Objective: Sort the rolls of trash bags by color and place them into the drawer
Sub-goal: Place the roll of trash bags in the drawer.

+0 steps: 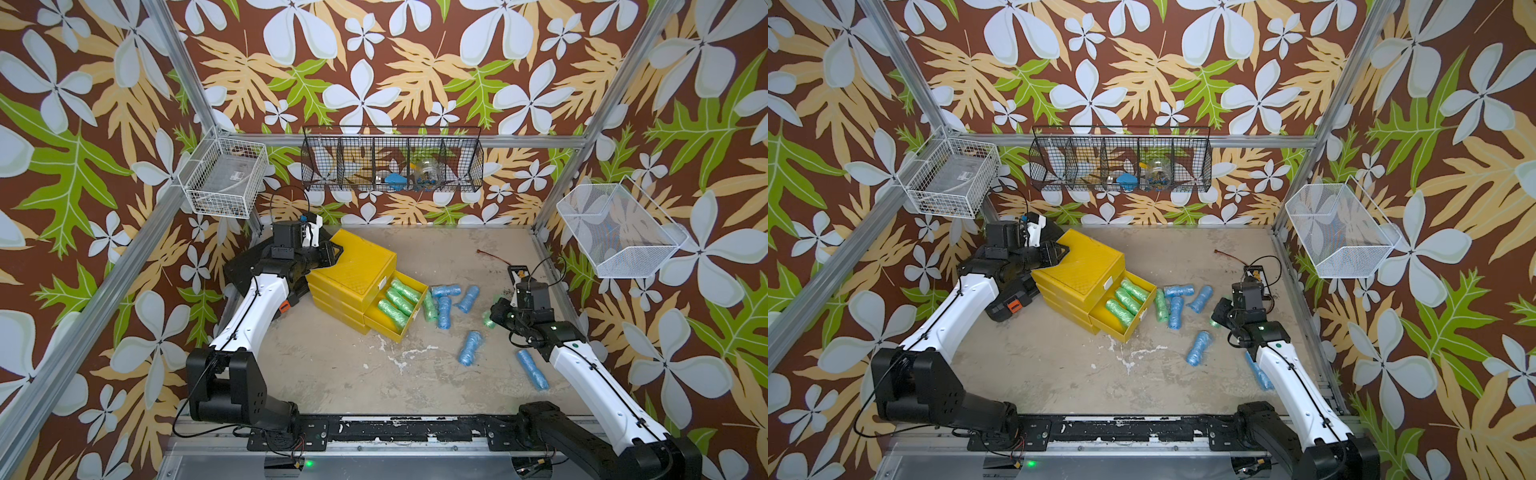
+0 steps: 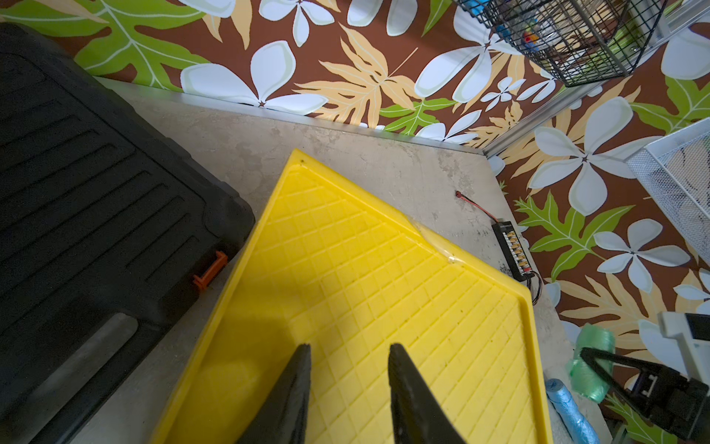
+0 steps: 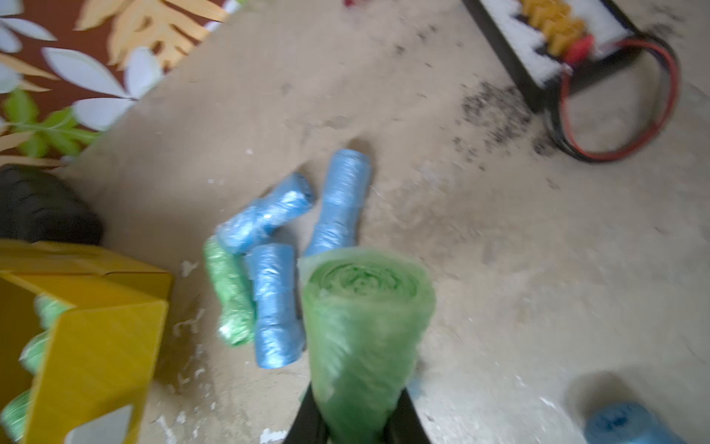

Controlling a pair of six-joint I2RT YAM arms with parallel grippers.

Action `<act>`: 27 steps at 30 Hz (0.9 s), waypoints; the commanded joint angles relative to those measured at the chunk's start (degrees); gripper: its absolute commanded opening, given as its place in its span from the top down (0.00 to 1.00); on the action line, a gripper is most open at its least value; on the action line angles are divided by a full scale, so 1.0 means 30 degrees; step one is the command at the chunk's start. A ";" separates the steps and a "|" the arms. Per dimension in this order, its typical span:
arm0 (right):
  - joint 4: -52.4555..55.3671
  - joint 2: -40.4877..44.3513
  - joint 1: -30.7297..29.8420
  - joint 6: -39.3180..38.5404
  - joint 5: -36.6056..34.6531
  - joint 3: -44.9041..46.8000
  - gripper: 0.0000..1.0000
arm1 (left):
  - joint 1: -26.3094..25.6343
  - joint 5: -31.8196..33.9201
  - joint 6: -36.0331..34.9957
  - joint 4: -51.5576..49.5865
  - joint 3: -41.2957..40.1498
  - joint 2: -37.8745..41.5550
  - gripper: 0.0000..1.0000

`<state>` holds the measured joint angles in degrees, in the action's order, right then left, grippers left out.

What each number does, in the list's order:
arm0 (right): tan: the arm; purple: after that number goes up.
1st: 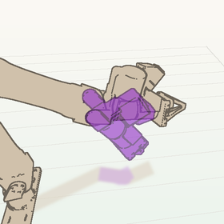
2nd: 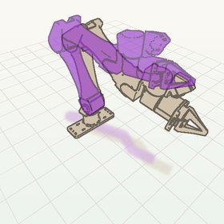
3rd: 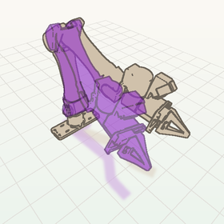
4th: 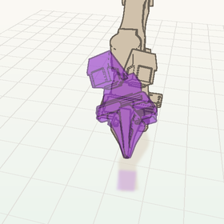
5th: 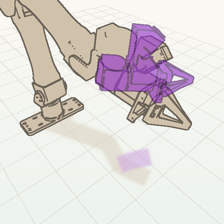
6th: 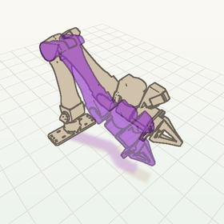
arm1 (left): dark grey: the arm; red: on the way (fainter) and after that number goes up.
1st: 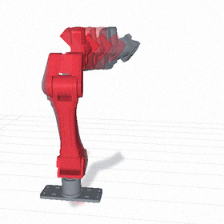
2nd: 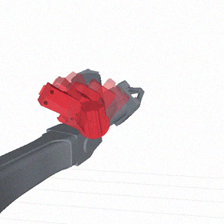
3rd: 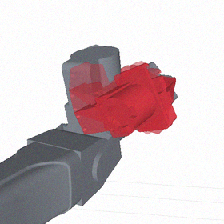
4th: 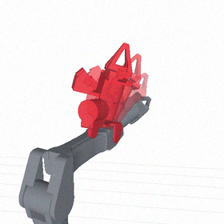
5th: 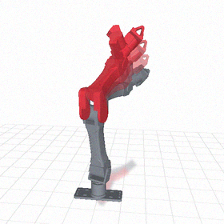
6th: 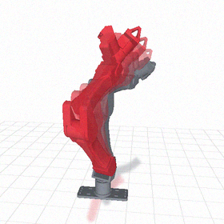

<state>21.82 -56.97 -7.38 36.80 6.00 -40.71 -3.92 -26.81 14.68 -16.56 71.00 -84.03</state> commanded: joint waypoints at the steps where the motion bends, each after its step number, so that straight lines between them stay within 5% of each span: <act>1: -0.3457 0.0000 -0.0295 -0.2095 0.3994 -0.0552 1.00 | 0.0022 0.0339 -0.0089 -0.0875 -0.0050 -0.0042 0.63; 6: -0.4956 -0.1998 -0.2755 -0.3398 0.6515 -0.2805 1.00 | 0.0004 0.0396 -0.0103 -0.0957 0.0091 -0.0086 0.63; 15: -0.4627 -0.5745 -0.9505 -0.8148 0.6078 -0.6693 1.00 | 0.0019 0.0559 -0.0230 -0.1248 0.0334 -0.0138 0.63; 27: -0.5504 -0.8617 -1.2394 -1.1410 0.3740 -0.7575 0.99 | 0.0019 0.0625 -0.0286 -0.1452 0.0437 -0.0138 0.63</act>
<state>8.08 -82.11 -44.07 5.74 19.79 -62.89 -3.92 -25.91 14.61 -17.87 71.85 -84.12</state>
